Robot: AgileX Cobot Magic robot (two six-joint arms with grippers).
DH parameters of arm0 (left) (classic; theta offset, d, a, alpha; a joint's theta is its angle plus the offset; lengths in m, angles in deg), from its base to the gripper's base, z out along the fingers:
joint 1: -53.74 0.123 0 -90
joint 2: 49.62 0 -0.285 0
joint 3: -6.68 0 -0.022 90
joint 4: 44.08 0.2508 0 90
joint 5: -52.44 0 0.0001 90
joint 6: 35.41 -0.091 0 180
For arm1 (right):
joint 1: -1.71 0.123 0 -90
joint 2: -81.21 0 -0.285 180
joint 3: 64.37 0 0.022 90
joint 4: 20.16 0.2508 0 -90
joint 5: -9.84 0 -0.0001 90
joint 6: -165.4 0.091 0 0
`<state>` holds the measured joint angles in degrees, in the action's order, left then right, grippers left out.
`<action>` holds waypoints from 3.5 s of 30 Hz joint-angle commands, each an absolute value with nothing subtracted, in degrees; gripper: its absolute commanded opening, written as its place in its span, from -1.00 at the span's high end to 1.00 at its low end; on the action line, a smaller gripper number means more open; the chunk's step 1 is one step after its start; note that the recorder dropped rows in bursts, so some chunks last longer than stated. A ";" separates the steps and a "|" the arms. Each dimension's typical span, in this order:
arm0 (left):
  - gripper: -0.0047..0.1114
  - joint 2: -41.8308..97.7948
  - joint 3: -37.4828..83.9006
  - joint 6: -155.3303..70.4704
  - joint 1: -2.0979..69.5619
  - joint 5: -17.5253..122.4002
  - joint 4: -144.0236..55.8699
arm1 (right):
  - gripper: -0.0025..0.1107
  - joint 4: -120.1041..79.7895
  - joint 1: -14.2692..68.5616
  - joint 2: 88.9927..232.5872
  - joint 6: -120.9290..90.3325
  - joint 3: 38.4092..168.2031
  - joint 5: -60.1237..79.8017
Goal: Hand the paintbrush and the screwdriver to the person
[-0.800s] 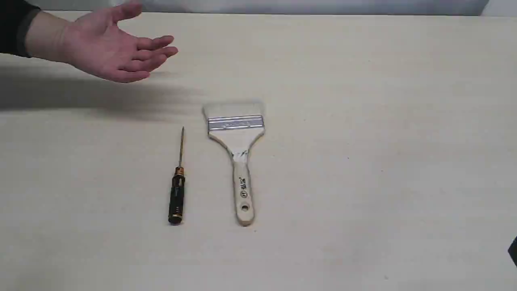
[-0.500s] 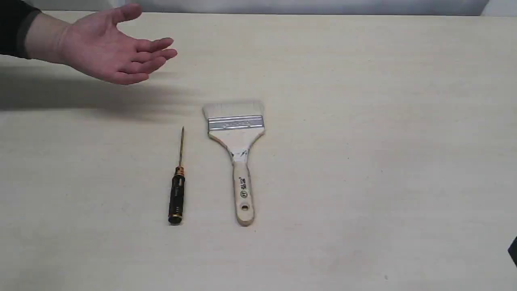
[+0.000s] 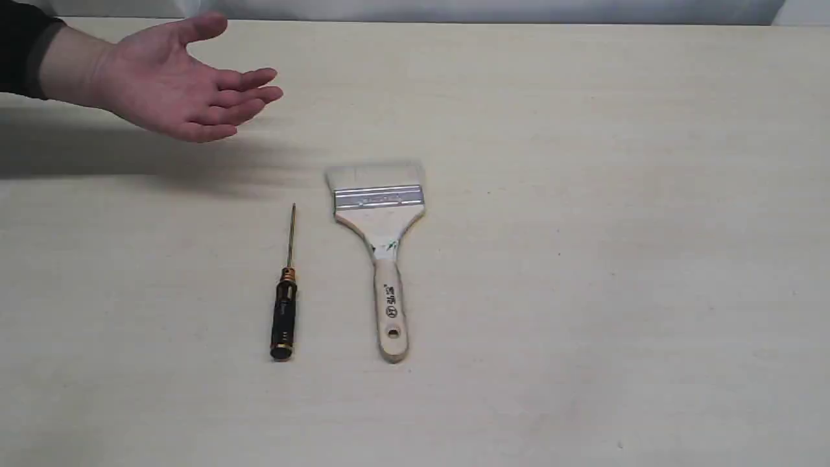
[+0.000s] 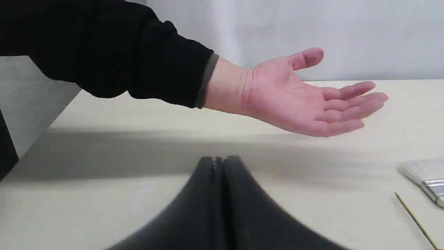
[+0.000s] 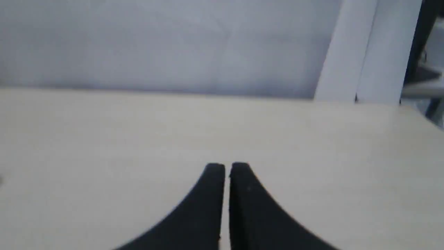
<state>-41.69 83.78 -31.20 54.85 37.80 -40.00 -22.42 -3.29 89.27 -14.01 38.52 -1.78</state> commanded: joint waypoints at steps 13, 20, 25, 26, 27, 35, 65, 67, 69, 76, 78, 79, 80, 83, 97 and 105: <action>0.92 -41.83 83.90 -31.09 54.37 38.18 -40.04 | 0.88 -16.86 -3.49 88.99 -4.88 38.41 27.51; 0.92 -41.83 83.90 -31.09 54.37 38.18 -40.04 | 0.88 -27.79 -3.49 88.99 33.66 38.41 34.98; 0.92 -41.83 83.90 -31.09 54.37 38.18 -40.04 | 0.84 -63.44 -3.49 88.99 47.09 43.72 48.40; 0.92 -41.83 83.90 -31.09 54.37 38.18 -40.04 | 0.77 -69.89 -3.62 89.82 49.35 46.42 49.20; 0.92 -41.83 83.90 -31.09 54.37 38.18 -40.04 | 0.66 -78.05 -3.62 90.82 52.25 49.24 49.48; 0.92 -41.83 83.90 -31.09 54.37 38.18 -40.04 | 0.29 -100.47 -3.62 101.78 56.32 67.03 53.01; 0.92 -41.83 83.90 -31.09 54.37 38.11 -40.17 | 0.27 -39.62 12.36 150.13 2.41 94.39 -24.78; 0.92 -41.83 83.90 -31.09 54.37 38.11 -40.17 | 0.22 -25.34 14.90 155.00 -7.29 97.00 -26.49; 0.92 -41.83 83.90 -31.09 54.37 38.21 -40.05 | 0.12 -14.28 18.43 160.99 -13.91 99.81 -28.25; 0.92 -41.83 83.90 -31.09 54.37 38.21 -40.05 | 0.04 -12.04 28.51 177.98 -13.61 107.51 -29.28; 0.92 -41.83 83.90 -31.09 54.37 38.21 -40.05 | 0.04 -12.04 30.37 182.97 -12.69 110.06 -29.28; 0.92 -41.83 83.90 -31.09 54.37 38.21 -40.05 | 0.04 -12.04 30.98 184.92 -12.03 111.07 -29.28; 0.92 -41.83 83.90 -31.09 54.37 38.21 -40.05 | 0.04 -12.04 31.64 187.33 -11.77 112.37 -29.28; 0.92 -41.83 83.90 -31.09 54.37 38.21 -40.05 | 0.04 -12.04 33.36 193.38 -10.16 115.81 -29.40; 0.92 -41.83 83.90 -31.09 54.37 38.02 -40.16 | 0.04 -14.15 37.76 213.17 -2.94 126.21 -41.20; 0.92 -41.83 83.90 -31.09 54.37 38.02 -40.16 | 0.04 -13.41 40.00 215.35 -2.76 126.21 -39.30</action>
